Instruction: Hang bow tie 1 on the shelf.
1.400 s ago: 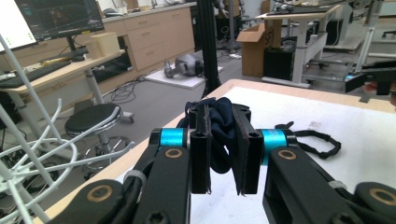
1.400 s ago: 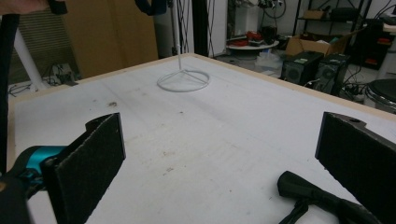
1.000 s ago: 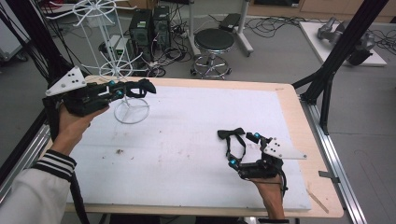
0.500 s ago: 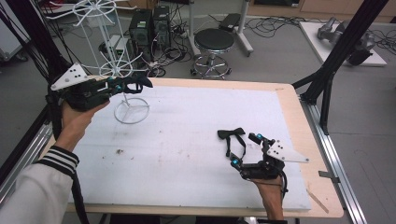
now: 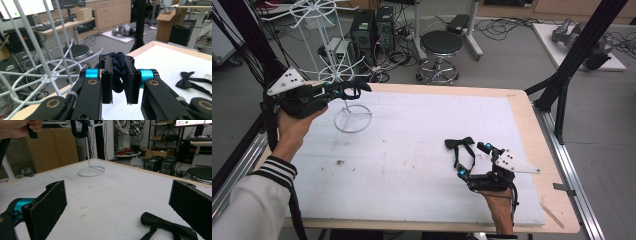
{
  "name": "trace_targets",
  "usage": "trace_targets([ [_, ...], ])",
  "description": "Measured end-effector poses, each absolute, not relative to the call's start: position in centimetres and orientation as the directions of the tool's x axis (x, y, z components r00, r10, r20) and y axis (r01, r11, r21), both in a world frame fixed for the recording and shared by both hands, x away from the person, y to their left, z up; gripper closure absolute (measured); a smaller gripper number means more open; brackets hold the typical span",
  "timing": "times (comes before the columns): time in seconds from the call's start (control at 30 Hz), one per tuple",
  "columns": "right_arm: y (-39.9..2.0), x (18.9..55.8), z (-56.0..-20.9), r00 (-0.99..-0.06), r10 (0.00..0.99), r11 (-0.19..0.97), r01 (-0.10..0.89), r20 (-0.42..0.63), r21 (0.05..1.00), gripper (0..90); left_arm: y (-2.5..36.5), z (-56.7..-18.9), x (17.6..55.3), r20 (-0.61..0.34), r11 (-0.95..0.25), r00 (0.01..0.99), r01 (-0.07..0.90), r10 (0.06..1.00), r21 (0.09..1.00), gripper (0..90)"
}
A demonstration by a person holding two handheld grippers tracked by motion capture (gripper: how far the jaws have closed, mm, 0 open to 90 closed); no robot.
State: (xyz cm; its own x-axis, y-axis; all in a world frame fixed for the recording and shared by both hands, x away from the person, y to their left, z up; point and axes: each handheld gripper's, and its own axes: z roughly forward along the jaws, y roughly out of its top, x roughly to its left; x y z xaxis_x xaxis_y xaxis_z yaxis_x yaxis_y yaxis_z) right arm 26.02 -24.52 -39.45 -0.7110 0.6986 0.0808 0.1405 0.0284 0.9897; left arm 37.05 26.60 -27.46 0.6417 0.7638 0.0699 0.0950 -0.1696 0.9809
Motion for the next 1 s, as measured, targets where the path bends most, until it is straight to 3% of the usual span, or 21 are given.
trace_targets([
  [0.63, -24.58, 26.09, -39.49, -0.711, 0.698, 0.027, 0.146, 0.086, 0.989, 0.8, 26.66, -27.55, 37.14, 0.066, -0.174, 0.587, 0.13, 0.807, 0.976, 75.3],
  [0.9, -24.71, 26.08, -39.46, -0.71, 0.7, 0.026, 0.14, 0.081, 0.99, 0.8, 26.73, -27.52, 37.04, 0.069, -0.168, 0.559, 0.126, 0.826, 0.978, 39.0],
  [1.0, -24.68, 26.11, -39.47, -0.709, 0.701, 0.028, 0.143, 0.082, 0.989, 0.8, 26.75, -27.51, 37.01, 0.076, -0.172, 0.554, 0.122, 0.829, 0.978, 30.3],
])
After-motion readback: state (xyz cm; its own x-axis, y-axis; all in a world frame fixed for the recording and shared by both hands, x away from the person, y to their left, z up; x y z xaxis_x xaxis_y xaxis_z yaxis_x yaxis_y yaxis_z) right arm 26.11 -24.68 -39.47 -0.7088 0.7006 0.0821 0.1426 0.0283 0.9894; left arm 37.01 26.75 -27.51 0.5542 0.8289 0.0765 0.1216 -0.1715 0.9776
